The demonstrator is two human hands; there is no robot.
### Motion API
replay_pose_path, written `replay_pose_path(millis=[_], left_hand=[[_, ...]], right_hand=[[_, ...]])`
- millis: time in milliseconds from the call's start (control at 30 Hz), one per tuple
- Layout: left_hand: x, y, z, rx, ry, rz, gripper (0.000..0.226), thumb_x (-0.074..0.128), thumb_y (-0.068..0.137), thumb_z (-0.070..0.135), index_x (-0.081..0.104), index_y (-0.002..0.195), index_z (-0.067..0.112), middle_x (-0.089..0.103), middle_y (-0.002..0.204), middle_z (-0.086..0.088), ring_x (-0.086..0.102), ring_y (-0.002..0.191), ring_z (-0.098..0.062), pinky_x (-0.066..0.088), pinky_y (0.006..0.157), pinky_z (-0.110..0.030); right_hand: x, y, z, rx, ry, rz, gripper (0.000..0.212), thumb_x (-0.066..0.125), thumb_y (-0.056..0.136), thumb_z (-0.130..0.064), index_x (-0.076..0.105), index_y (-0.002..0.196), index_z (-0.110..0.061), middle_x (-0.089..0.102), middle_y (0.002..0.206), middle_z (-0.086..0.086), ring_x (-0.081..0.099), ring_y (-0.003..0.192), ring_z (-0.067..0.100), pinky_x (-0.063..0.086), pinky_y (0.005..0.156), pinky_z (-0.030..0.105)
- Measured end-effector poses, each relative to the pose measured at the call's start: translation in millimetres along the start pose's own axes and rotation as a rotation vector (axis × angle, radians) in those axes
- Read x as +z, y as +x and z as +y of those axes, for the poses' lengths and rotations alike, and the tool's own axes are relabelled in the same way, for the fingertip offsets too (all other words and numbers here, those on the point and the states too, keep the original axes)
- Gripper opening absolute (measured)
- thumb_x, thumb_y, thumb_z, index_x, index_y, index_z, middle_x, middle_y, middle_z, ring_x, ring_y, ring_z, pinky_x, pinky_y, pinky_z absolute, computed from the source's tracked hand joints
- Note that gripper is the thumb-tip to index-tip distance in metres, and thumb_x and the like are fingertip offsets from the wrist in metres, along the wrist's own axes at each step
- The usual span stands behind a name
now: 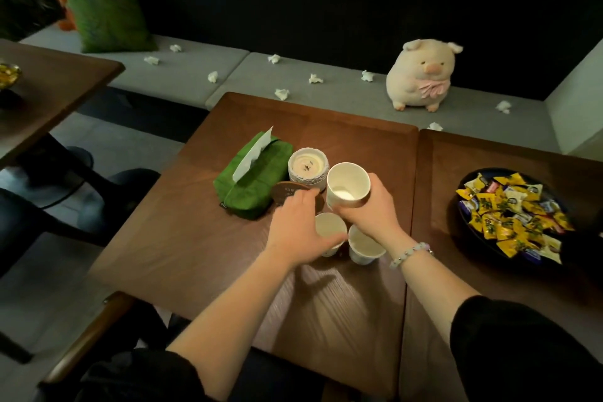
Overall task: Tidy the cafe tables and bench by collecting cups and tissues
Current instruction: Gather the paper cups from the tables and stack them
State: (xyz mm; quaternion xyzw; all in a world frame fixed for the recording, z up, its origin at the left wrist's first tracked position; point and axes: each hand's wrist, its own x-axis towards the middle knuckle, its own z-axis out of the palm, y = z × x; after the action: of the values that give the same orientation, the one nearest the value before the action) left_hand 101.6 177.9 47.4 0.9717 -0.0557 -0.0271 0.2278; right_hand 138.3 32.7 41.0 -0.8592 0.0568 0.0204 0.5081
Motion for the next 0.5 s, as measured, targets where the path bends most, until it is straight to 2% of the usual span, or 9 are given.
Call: replay_pose_path(millis=[67,167,233,300,367,500], left_hand=[[-12,1,-1,0.040,-0.202,0.112,0.082,0.062,0.070,0.058,0.040,0.137,0.016,0.050,0.127,0.000,0.048,0.118,-0.017,0.043,0.096,-0.032],[-28,5,8,0.031,-0.374,0.126,0.091,0.067,0.061,0.056,0.039,0.138,0.014,0.046,0.128,0.000,0.045,0.118,-0.013,0.042,0.095,-0.027],[-36,8,17,0.049,-0.325,0.061,0.095,0.071,0.060,0.055,0.037,0.140,0.017,0.043,0.135,0.001,0.042,0.124,-0.014,0.038,0.097,-0.026],[-39,8,21,0.049,-0.197,0.024,0.088,0.076,0.069,0.046,0.036,0.143,0.018,0.041,0.140,0.002,0.041,0.128,-0.014,0.036,0.099,-0.027],[-38,7,21,0.031,-0.146,0.015,0.082,0.075,0.073,0.041,0.036,0.143,0.020,0.040,0.140,0.002,0.045,0.125,-0.016,0.038,0.097,-0.028],[-27,0,15,-0.031,-0.167,-0.005,0.074,0.074,0.073,0.033,0.041,0.137,0.021,0.043,0.130,0.002,0.048,0.117,-0.016,0.037,0.087,-0.023]], right_hand=[[3,-8,-3,-0.031,0.050,-0.017,0.055,0.085,0.061,-0.028,0.053,0.106,-0.022,0.060,0.106,-0.003,0.057,0.103,0.017,0.047,0.082,0.031],[6,-17,-7,-0.076,0.040,-0.054,0.050,0.081,0.062,-0.035,0.054,0.104,-0.035,0.062,0.101,-0.014,0.059,0.102,0.012,0.048,0.091,0.039],[8,-20,-8,-0.112,-0.051,-0.052,0.046,0.077,0.064,-0.035,0.054,0.104,-0.035,0.062,0.099,-0.014,0.058,0.102,0.014,0.043,0.097,0.044],[9,-22,-6,-0.121,-0.150,-0.048,0.050,0.076,0.067,-0.037,0.053,0.111,-0.030,0.062,0.106,-0.011,0.054,0.109,0.017,0.029,0.109,0.047],[8,-24,-2,-0.120,-0.207,-0.062,0.055,0.076,0.069,-0.040,0.052,0.117,-0.028,0.060,0.113,-0.009,0.049,0.116,0.018,0.017,0.114,0.045],[1,-30,11,-0.151,-0.375,-0.172,0.085,0.079,0.057,-0.055,0.042,0.129,-0.029,0.049,0.128,-0.007,0.037,0.127,0.016,0.009,0.115,0.046]])
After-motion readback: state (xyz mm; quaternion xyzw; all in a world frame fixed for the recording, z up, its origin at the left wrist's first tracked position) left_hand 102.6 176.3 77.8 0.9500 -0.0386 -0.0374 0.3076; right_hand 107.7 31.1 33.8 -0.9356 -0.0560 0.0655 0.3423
